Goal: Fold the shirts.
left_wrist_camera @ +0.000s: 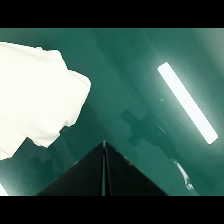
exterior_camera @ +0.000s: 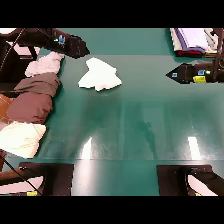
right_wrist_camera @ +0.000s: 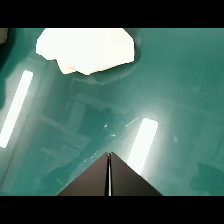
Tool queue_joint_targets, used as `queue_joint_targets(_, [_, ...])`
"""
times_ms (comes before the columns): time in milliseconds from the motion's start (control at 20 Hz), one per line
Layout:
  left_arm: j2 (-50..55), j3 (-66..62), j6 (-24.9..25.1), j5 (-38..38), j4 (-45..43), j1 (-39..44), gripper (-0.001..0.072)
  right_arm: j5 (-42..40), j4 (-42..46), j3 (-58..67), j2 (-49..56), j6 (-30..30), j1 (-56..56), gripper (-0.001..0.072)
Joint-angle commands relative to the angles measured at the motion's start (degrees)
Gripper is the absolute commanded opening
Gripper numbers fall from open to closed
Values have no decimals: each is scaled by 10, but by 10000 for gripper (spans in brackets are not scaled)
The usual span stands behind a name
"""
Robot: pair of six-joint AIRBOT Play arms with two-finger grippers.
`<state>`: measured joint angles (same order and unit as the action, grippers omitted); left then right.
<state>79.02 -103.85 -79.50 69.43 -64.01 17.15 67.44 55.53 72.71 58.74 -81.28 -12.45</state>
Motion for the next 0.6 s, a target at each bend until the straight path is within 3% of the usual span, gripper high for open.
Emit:
queue_joint_targets(0, [1, 0, 0, 0, 0, 0, 25, 0, -1, -2, -1, 0, 0, 15])
queue_joint_targets(450, [1, 0, 0, -2, 1, 0, 25, 0, -1, -4, 1, 0, 0, 15])
queue_joint_targets(550, [1, 0, 0, -31, 4, 0, 25, 0, -1, -4, 1, 0, 0, 15])
